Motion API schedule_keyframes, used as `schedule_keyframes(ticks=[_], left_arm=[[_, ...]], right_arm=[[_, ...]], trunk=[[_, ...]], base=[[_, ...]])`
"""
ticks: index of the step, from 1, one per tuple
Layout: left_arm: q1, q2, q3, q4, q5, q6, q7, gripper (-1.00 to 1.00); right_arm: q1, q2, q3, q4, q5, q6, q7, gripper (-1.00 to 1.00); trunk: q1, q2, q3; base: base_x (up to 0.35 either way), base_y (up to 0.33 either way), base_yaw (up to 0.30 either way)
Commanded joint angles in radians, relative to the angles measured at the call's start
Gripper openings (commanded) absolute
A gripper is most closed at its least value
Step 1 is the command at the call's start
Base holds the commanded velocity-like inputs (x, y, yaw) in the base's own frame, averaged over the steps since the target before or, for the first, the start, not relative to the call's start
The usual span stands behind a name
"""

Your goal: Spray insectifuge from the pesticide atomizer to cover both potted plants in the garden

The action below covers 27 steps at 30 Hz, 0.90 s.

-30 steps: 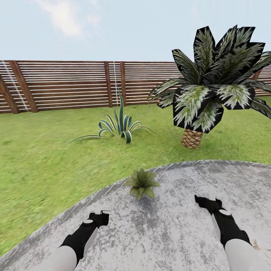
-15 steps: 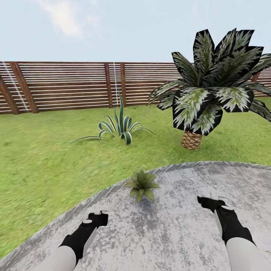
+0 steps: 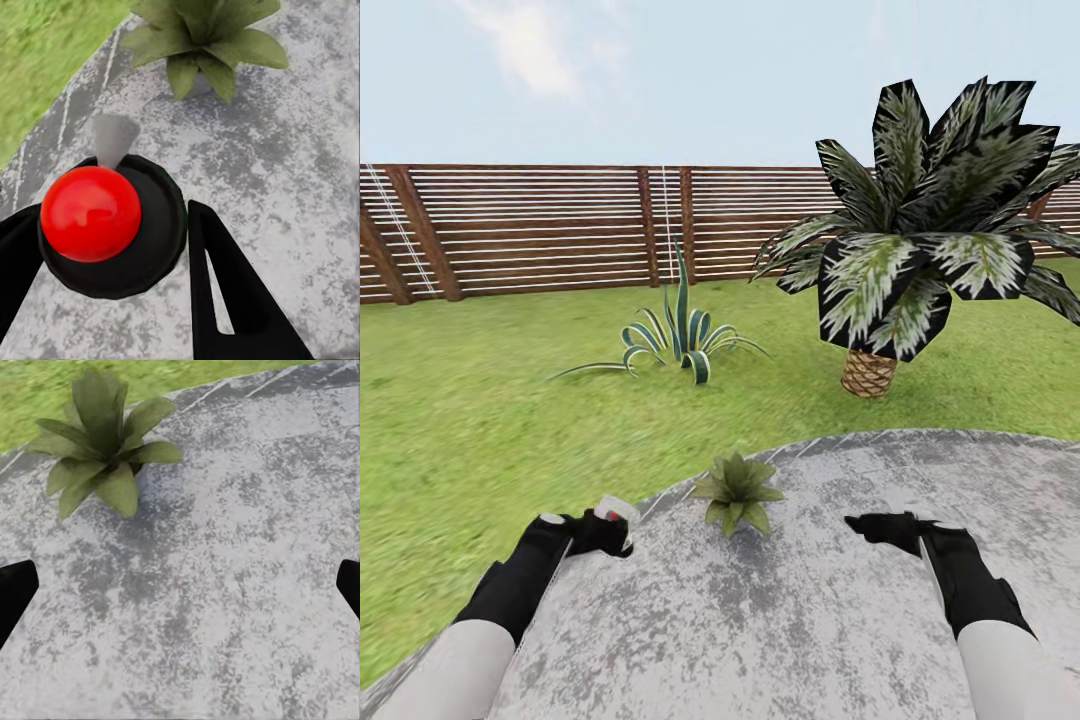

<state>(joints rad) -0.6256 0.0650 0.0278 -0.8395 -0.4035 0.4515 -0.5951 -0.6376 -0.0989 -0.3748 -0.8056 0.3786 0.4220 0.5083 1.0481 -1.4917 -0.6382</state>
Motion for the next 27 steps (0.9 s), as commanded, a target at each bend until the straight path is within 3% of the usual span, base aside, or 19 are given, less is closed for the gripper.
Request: schedule_keyframes(ticks=[1, 4, 6, 9, 12, 14, 16, 17, 19, 22, 24, 26, 27], left_arm=[[0.000, 0.003, 0.003, -0.050, -0.068, 0.022, -0.093, -1.00], [0.000, 0.006, 0.004, -0.138, -0.203, 0.045, -0.307, -1.00], [0.000, 0.006, 0.004, -0.191, -0.330, 0.050, -0.459, -1.00], [0.000, 0.004, 0.003, -0.215, -0.432, 0.050, -0.558, -1.00], [0.000, 0.004, 0.002, -0.221, -0.463, 0.049, -0.593, -1.00], [0.000, 0.004, 0.002, -0.222, -0.479, 0.049, -0.599, -1.00], [0.000, 0.004, 0.002, -0.222, -0.523, 0.048, -0.602, -1.00], [0.000, 0.003, 0.001, -0.222, -0.541, 0.047, -0.603, -1.00], [0.000, 0.002, 0.000, -0.222, -0.577, 0.046, -0.629, -1.00], [0.000, 0.000, 0.000, -0.222, -0.589, 0.040, -0.668, -1.00], [0.000, -0.005, 0.000, -0.222, -0.591, 0.038, -0.678, -1.00], [0.000, -0.009, 0.000, -0.222, -0.592, 0.038, -0.680, -1.00], [0.000, -0.013, 0.000, -0.222, -0.592, 0.038, -0.680, -1.00]], right_arm=[[-0.001, 0.001, 0.008, -0.006, 0.011, 0.033, 0.064, 1.00], [-0.001, 0.001, 0.081, -0.010, 0.011, 0.072, 0.221, 1.00], [-0.001, 0.001, 0.158, -0.011, 0.011, 0.080, 0.357, 1.00], [-0.001, 0.002, 0.234, -0.016, 0.012, 0.082, 0.441, 1.00], [-0.007, 0.005, 0.301, -0.026, 0.011, 0.084, 0.470, 1.00], [-0.012, 0.008, 0.315, -0.030, 0.011, 0.085, 0.475, 1.00], [-0.017, 0.011, 0.322, -0.032, 0.011, 0.087, 0.477, 1.00], [-0.018, 0.012, 0.324, -0.034, 0.010, 0.093, 0.477, -1.00], [-0.031, 0.016, 0.326, -0.056, 0.010, 0.127, 0.478, -1.00], [-0.035, 0.042, 0.347, -0.065, 0.010, 0.140, 0.478, -1.00], [-0.036, 0.060, 0.438, -0.067, 0.010, 0.143, 0.479, -1.00], [-0.036, 0.067, 0.500, -0.072, 0.007, 0.144, 0.479, -1.00], [-0.036, 0.070, 0.512, -0.079, 0.007, 0.144, 0.479, -1.00]], trunk=[[0.000, -0.001, -0.001], [0.000, -0.001, -0.001], [0.000, -0.001, -0.001], [0.000, -0.001, -0.001], [0.000, -0.001, -0.001], [0.000, -0.001, -0.001], [0.000, -0.001, -0.001], [0.000, -0.001, -0.001], [0.000, -0.001, -0.001], [0.000, -0.001, -0.001], [0.000, -0.001, -0.001], [0.000, -0.001, -0.001], [0.000, -0.001, -0.001]], base=[[0.000, 0.000, 0.000], [0.000, 0.000, 0.000], [0.000, 0.000, 0.000], [0.000, 0.000, 0.000], [0.000, 0.000, 0.000], [0.000, 0.000, 0.000], [0.000, 0.000, 0.000], [0.000, 0.000, 0.000], [0.000, 0.000, 0.000], [0.000, 0.000, 0.000], [0.000, 0.000, 0.000], [0.000, 0.000, 0.000], [0.000, 0.000, 0.000]])
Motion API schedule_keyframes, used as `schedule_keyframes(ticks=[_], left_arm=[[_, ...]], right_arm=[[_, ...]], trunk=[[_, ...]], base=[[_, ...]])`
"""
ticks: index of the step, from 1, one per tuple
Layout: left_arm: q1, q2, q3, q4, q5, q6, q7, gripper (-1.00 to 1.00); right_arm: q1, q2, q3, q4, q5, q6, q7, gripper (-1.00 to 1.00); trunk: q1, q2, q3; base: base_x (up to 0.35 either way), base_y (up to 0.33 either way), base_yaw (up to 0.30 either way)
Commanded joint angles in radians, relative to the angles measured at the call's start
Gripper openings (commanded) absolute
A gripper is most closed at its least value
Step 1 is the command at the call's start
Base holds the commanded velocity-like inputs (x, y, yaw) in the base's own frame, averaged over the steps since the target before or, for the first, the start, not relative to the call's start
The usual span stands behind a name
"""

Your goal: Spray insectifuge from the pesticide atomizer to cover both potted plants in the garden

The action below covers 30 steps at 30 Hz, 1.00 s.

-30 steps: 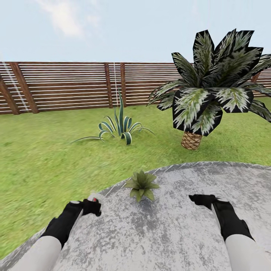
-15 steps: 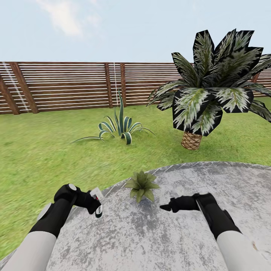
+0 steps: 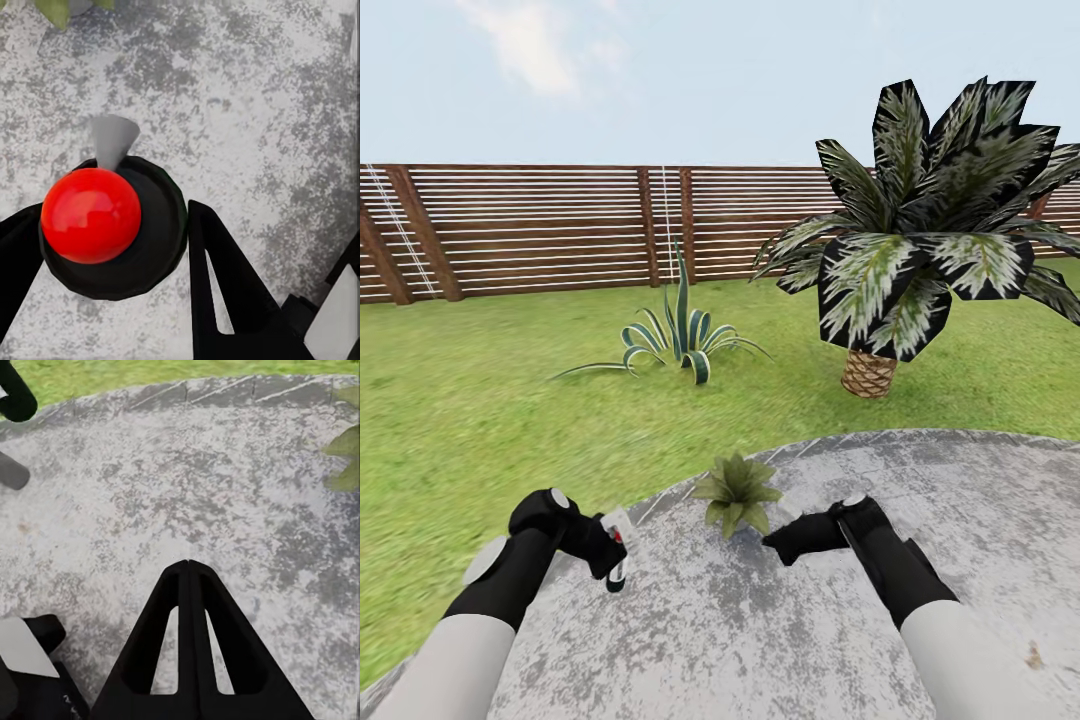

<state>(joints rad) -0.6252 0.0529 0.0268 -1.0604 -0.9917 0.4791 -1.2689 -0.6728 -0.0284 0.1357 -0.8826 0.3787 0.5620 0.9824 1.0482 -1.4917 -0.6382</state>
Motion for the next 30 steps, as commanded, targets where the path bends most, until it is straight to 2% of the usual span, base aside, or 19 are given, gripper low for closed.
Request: schedule_keyframes(ticks=[1, 3, 4, 5, 6, 7, 10, 13, 14, 16, 18, 20, 25, 27, 30], left_arm=[[-0.001, -0.004, 0.001, -0.001, -0.004, 0.010, -0.007, -1.00], [-0.001, -0.006, -0.004, -0.001, -0.005, 0.010, -0.007, -1.00], [-0.001, -0.006, -0.023, -0.001, -0.005, 0.009, -0.007, -1.00], [-0.001, -0.007, -0.119, 0.000, -0.005, 0.003, -0.007, -1.00], [-0.001, -0.007, -0.169, 0.000, -0.004, 0.002, -0.007, -1.00], [-0.001, -0.010, -0.183, 0.000, -0.004, 0.002, -0.007, -1.00], [-0.001, -0.039, -0.204, 0.001, -0.005, 0.001, -0.007, -1.00], [-0.001, -0.060, -0.212, 0.002, -0.005, 0.001, -0.007, -1.00], [-0.001, -0.063, -0.217, 0.002, -0.005, 0.002, -0.007, -1.00], [-0.001, -0.066, -0.248, 0.002, -0.005, 0.002, -0.007, -1.00], [-0.001, -0.069, -0.274, 0.002, -0.005, 0.003, -0.008, -1.00], [-0.001, -0.082, -0.292, 0.002, -0.005, 0.004, -0.009, -1.00], [-0.001, -0.099, -0.303, 0.002, -0.005, 0.004, -0.009, -1.00], [-0.001, -0.115, -0.306, 0.002, -0.005, 0.004, -0.009, -1.00], [-0.001, -0.127, -0.319, 0.002, -0.005, 0.004, -0.009, -1.00]], right_arm=[[-0.001, 0.009, 0.013, -0.014, 0.006, 0.004, 0.005, -1.00], [-0.001, 0.020, 0.021, -0.027, 0.005, 0.005, 0.013, -1.00], [-0.001, 0.027, 0.023, -0.031, 0.005, 0.005, 0.036, -1.00], [-0.001, 0.034, 0.025, -0.058, 0.006, 0.005, 0.110, -1.00], [-0.001, 0.036, 0.025, -0.082, 0.006, 0.005, 0.134, -1.00], [-0.001, 0.037, 0.025, -0.090, 0.006, 0.005, 0.140, -1.00], [-0.001, 0.043, 0.025, -0.130, 0.005, 0.006, 0.149, -1.00], [-0.001, 0.068, 0.029, -0.146, 0.006, 0.006, 0.151, -1.00], [-0.001, 0.072, 0.035, -0.147, 0.006, 0.006, 0.151, -1.00], [-0.001, 0.080, 0.072, -0.149, 0.006, 0.017, 0.151, -1.00], [-0.001, 0.085, 0.090, -0.156, 0.005, 0.045, 0.151, -1.00], [-0.001, 0.088, 0.097, -0.164, 0.004, 0.056, 0.151, -1.00], [-0.001, 0.089, 0.100, -0.186, 0.002, 0.061, 0.151, -1.00], [-0.001, 0.090, 0.101, -0.188, 0.002, 0.061, 0.151, -1.00], [-0.001, 0.089, 0.102, -0.188, 0.002, 0.061, 0.151, -1.00]], trunk=[[0.000, -0.001, -0.001], [0.000, -0.001, -0.001], [0.000, -0.001, -0.001], [0.000, -0.001, -0.001], [0.000, -0.001, -0.001], [0.000, -0.001, -0.001], [0.000, -0.001, -0.001], [0.000, -0.001, -0.001], [0.000, -0.001, -0.001], [0.000, -0.001, -0.001], [0.000, -0.001, -0.001], [0.000, -0.001, -0.001], [0.000, -0.001, -0.001], [0.000, -0.001, -0.001], [0.000, -0.001, -0.001]], base=[[0.000, 0.000, 0.000], [0.000, 0.000, 0.000], [0.000, 0.000, 0.000], [0.000, 0.000, 0.000], [0.000, 0.000, 0.000], [0.000, 0.000, 0.000], [0.000, 0.000, 0.000], [0.000, 0.000, 0.000], [0.000, 0.000, 0.000], [0.000, 0.000, 0.000], [0.000, 0.000, 0.000], [0.000, 0.000, 0.000], [0.000, 0.000, 0.000], [0.000, 0.000, 0.000], [0.000, 0.000, 0.000]])
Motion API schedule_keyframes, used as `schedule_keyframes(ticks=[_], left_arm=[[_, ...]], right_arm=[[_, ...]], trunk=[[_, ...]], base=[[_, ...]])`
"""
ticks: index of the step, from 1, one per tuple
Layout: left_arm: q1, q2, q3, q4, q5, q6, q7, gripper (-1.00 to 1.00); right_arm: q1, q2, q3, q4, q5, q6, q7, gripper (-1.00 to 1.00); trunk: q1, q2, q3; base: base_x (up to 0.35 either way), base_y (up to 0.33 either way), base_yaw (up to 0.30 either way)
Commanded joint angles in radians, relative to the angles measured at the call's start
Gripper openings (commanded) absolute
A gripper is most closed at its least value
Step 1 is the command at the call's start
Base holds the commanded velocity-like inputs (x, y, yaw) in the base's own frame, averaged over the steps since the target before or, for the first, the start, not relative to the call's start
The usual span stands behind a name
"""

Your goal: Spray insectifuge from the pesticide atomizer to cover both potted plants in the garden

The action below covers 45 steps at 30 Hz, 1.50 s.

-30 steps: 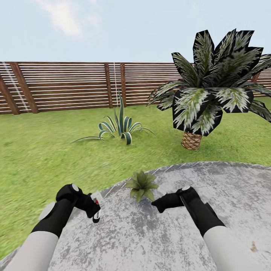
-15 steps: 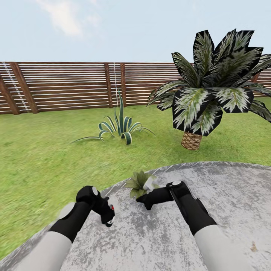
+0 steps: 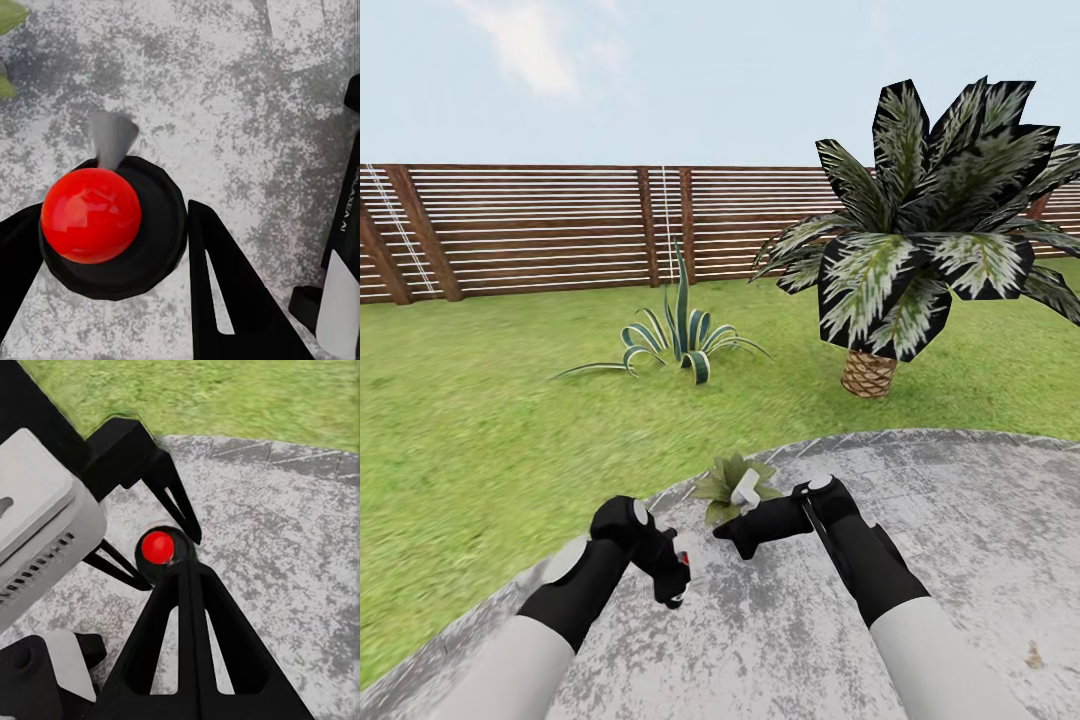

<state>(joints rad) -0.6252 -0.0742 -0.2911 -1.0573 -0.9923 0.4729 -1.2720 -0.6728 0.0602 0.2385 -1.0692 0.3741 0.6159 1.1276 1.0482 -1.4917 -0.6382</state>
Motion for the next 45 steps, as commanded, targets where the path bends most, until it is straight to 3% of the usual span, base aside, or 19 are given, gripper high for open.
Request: schedule_keyframes(ticks=[1, 20, 45], left_arm=[[-0.001, -0.001, -0.006, -0.001, -0.004, 0.010, -0.006, -1.00], [-0.001, -0.036, -0.016, -0.006, 0.000, 0.009, -0.006, -1.00], [-0.001, -0.038, -0.016, -0.059, 0.000, 0.009, -0.033, -1.00]], right_arm=[[-0.001, 0.000, -0.001, -0.001, 0.006, 0.007, 0.006, -1.00], [-0.001, -0.001, 0.001, -0.001, 0.006, 0.007, 0.006, -1.00], [-0.001, -0.002, 0.019, -0.001, 0.006, 0.007, 0.006, -1.00]], trunk=[[0.000, -0.001, -0.001], [0.000, -0.001, -0.001], [0.000, -0.001, -0.001]], base=[[0.000, 0.000, 0.000], [0.000, 0.000, 0.000], [0.000, 0.000, 0.000]])
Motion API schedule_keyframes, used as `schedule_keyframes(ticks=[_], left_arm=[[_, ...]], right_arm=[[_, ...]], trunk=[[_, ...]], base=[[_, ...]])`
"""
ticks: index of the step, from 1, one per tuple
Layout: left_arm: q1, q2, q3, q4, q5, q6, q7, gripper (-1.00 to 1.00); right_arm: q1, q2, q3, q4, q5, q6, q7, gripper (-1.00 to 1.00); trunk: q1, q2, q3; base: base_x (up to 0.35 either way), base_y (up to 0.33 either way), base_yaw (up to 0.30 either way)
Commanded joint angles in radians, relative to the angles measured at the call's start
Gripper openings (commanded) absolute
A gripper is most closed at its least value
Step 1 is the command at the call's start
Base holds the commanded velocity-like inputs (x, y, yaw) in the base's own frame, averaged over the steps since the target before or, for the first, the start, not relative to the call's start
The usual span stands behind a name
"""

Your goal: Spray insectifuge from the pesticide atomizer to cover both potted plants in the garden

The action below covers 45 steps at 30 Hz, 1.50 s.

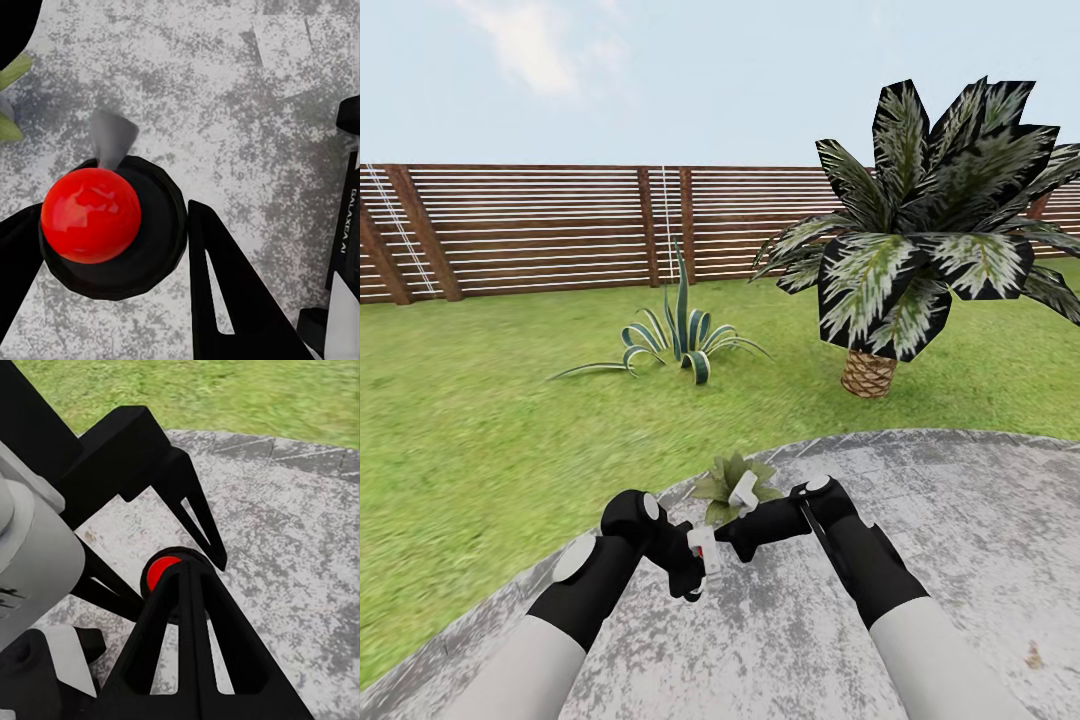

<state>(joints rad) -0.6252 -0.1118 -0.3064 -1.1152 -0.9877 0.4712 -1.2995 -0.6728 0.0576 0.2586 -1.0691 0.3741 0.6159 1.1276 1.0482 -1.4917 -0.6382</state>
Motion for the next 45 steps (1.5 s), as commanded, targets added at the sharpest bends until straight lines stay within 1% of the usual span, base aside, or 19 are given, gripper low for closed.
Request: schedule_keyframes(ticks=[1, 4, 8, 20, 25, 29, 34, 37, 39, 40, 41, 42, 44, 45], left_arm=[[-0.001, 0.000, 0.000, -0.001, -0.004, 0.010, -0.006, -1.00], [-0.001, 0.000, 0.000, -0.006, -0.005, 0.010, -0.006, -1.00], [-0.001, 0.000, 0.000, -0.032, -0.004, 0.012, -0.006, -1.00], [-0.001, -0.002, 0.000, -0.037, -0.003, 0.012, -0.007, -1.00], [-0.001, -0.013, 0.000, -0.037, -0.003, 0.012, -0.007, -1.00], [-0.001, -0.015, 0.000, -0.037, -0.003, 0.012, -0.007, -1.00], [-0.001, -0.016, 0.000, -0.037, -0.005, 0.012, -0.007, -1.00], [-0.001, -0.009, 0.002, -0.034, -0.008, 0.010, -0.006, -1.00], [-0.001, 0.003, 0.002, -0.032, -0.009, 0.009, -0.005, -1.00], [-0.001, 0.024, 0.002, -0.031, -0.010, 0.008, -0.005, -1.00], [-0.001, 0.067, 0.003, -0.030, -0.011, 0.004, -0.004, -1.00], [-0.001, 0.086, 0.003, -0.030, -0.011, 0.003, -0.004, -1.00], [-0.001, 0.146, 0.003, -0.029, -0.011, 0.001, -0.004, -1.00], [-0.001, 0.161, 0.003, -0.028, -0.011, 0.001, -0.004, -1.00]], right_arm=[[-0.001, 0.001, -0.001, -0.002, 0.006, 0.007, 0.006, -1.00], [-0.001, 0.001, -0.001, -0.001, 0.006, 0.007, 0.006, -1.00], [-0.001, 0.000, -0.001, -0.002, 0.006, 0.007, 0.006, -1.00], [-0.001, 0.001, -0.001, -0.001, 0.006, 0.007, 0.006, -1.00], [-0.001, 0.000, -0.001, -0.001, 0.006, 0.007, 0.005, -1.00], [-0.001, 0.000, -0.001, -0.001, 0.006, 0.007, 0.006, -1.00], [-0.001, 0.001, -0.001, -0.001, 0.006, 0.007, 0.005, -1.00], [-0.001, 0.001, 0.000, -0.001, 0.006, 0.007, 0.006, -1.00], [-0.001, 0.001, 0.000, -0.001, 0.006, 0.007, 0.006, -1.00], [-0.001, 0.001, -0.001, -0.001, 0.006, 0.007, 0.006, -1.00], [-0.001, 0.000, 0.000, -0.001, 0.006, 0.007, 0.006, -1.00], [-0.001, 0.000, 0.000, -0.001, 0.006, 0.007, 0.006, -1.00], [-0.001, 0.000, -0.001, -0.001, 0.007, 0.007, 0.006, -1.00], [-0.001, 0.000, -0.001, -0.001, 0.007, 0.007, 0.006, -1.00]], trunk=[[0.000, -0.001, -0.001], [0.000, -0.001, -0.001], [0.000, -0.001, -0.001], [0.000, -0.001, -0.001], [0.000, -0.001, -0.001], [0.000, -0.001, -0.001], [0.000, -0.001, -0.001], [0.000, -0.001, -0.001], [0.000, -0.001, -0.001], [0.000, -0.001, -0.001], [0.000, -0.001, -0.001], [0.000, -0.001, -0.001], [0.000, -0.001, -0.001], [0.000, -0.001, -0.001]], base=[[0.000, 0.000, 0.000], [0.000, 0.000, 0.000], [0.000, 0.000, 0.000], [0.000, 0.000, 0.000], [0.000, 0.000, 0.000], [0.000, 0.000, 0.000], [0.000, 0.000, 0.000], [0.000, 0.000, 0.000], [0.000, 0.000, 0.000], [0.000, 0.000, 0.000], [0.000, 0.000, 0.000], [0.000, 0.000, 0.000], [0.000, 0.000, 0.000], [0.000, 0.000, 0.000]])
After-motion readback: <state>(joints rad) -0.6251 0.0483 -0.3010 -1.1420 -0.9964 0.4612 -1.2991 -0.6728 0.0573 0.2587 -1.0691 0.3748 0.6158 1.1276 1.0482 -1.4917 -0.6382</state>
